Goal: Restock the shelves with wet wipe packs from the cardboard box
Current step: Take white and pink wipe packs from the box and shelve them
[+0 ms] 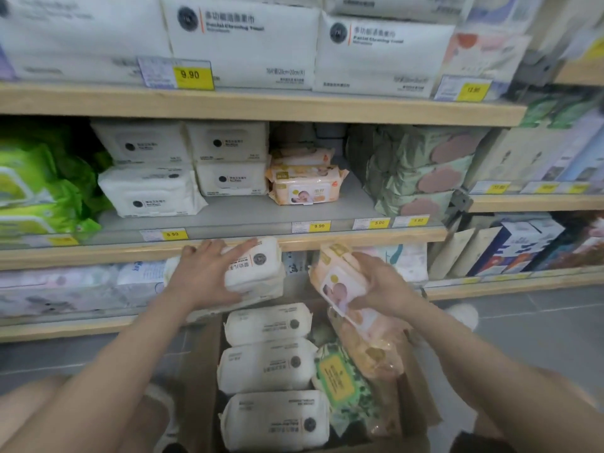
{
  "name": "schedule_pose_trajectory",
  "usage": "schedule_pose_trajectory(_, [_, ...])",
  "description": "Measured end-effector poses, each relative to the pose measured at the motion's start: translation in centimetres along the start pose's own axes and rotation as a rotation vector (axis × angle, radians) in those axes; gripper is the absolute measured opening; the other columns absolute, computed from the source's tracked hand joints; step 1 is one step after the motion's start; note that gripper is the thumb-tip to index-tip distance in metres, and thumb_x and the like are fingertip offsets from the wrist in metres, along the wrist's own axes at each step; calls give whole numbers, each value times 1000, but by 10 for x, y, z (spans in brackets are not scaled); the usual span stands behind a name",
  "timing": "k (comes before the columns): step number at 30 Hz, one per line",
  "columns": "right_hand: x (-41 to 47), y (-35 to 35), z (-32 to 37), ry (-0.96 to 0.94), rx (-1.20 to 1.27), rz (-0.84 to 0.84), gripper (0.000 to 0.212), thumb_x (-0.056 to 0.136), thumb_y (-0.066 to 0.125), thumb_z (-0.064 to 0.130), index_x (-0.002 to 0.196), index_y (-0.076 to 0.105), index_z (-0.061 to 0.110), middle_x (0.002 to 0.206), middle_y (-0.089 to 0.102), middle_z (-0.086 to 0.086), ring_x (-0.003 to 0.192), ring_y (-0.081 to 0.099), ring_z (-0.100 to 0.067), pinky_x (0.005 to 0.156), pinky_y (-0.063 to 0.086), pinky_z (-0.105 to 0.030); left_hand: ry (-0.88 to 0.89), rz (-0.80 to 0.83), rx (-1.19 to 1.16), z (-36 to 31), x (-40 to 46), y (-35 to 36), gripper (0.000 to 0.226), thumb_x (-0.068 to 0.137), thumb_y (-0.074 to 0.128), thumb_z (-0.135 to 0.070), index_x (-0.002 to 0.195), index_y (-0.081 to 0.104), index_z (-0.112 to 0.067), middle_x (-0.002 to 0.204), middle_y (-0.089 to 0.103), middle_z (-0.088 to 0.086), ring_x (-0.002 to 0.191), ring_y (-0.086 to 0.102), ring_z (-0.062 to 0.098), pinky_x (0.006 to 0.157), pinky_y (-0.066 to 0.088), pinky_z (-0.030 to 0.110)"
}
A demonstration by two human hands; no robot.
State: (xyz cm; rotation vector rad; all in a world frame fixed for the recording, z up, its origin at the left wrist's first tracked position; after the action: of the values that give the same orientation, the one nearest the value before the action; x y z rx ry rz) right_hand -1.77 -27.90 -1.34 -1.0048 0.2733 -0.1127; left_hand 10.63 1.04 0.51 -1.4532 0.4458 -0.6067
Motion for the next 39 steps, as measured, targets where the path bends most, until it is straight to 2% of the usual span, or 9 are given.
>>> schedule_pose_trajectory(3, [29, -38, 25, -172, -140, -61, 102, 60, 84, 24, 145, 28, 21, 143, 41, -5, 128, 37, -29, 105, 31, -37, 6, -66, 16, 26, 15, -23, 100, 54, 36, -80, 141, -7, -53, 116, 48, 5, 108, 44, 25, 84, 33, 39])
schedule_pose_trajectory(7, [74, -67, 53, -334, -279, -133, 94, 67, 80, 15, 145, 28, 23, 148, 36, -3, 131, 34, -24, 106, 26, -30, 17, -123, 38, 53, 29, -24, 99, 58, 50, -74, 142, 3, -53, 113, 50, 5, 104, 44, 25, 85, 32, 41])
schedule_pose_trajectory(12, [141, -82, 91, -534, -408, -204, 82, 71, 79, 28, 141, 37, 19, 143, 43, -8, 129, 40, -29, 108, 26, -35, -50, -72, -36, 67, 48, -15, 102, 64, 62, -68, 141, -3, -54, 118, 44, 2, 111, 38, 22, 88, 28, 37])
schedule_pose_trajectory(18, [202, -53, 93, -576, -587, -67, 78, 78, 75, 29, 143, 32, 28, 147, 39, -1, 132, 37, -24, 108, 27, -32, -35, -55, -73, 72, 70, -1, 103, 62, 65, -66, 140, -2, -56, 117, 44, 0, 109, 39, 20, 88, 28, 37])
schedule_pose_trajectory(25, [215, -45, 79, -394, -387, 44, 76, 78, 74, 35, 139, 29, 39, 139, 47, 4, 119, 48, -21, 90, 39, -27, -25, -19, -91, 76, 76, 4, 104, 54, 59, -67, 140, 1, -57, 99, 37, -7, 101, 41, 18, 83, 30, 34])
schedule_pose_trajectory(32, [201, -36, 94, -443, -309, -43, 82, 75, 75, 30, 145, 31, 26, 156, 21, -5, 144, 17, -22, 116, 18, -45, -45, 14, -116, 71, 75, 1, 107, 56, 66, -63, 139, -2, -59, 100, 36, -8, 103, 39, 16, 80, 25, 31])
schedule_pose_trajectory(35, [164, -21, 135, -533, -26, 44, 100, 64, 84, 37, 146, 28, 24, 154, 22, 1, 142, 17, -13, 116, 22, -34, -62, 24, -193, 64, 71, -3, 108, 57, 70, -61, 140, 1, -57, 108, 42, -6, 108, 37, 16, 82, 26, 31])
schedule_pose_trajectory(37, [145, -3, 159, -566, -54, 104, 111, 58, 85, 43, 147, 22, 26, 153, 24, 5, 140, 20, -10, 114, 18, -25, -57, 9, -265, 58, 67, -8, 110, 55, 73, -59, 141, 5, -53, 113, 45, -6, 112, 38, 17, 88, 29, 33])
schedule_pose_trajectory(39, [135, 12, 172, -555, -62, 130, 111, 55, 86, 46, 145, 24, 31, 141, 33, 9, 131, 30, -10, 108, 28, -26, -66, -32, -357, 51, 61, -14, 113, 52, 77, -56, 142, 9, -44, 121, 48, -4, 116, 39, 18, 93, 30, 34])
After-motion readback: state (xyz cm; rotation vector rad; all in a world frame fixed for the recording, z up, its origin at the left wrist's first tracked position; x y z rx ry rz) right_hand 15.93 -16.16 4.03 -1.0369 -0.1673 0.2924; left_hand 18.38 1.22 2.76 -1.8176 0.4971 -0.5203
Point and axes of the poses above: each hand's wrist, its own x-axis towards the middle knuckle, its own y-axis out of the palm, z = x × y, the point moved 4 cm from there along x, towards the middle knuckle
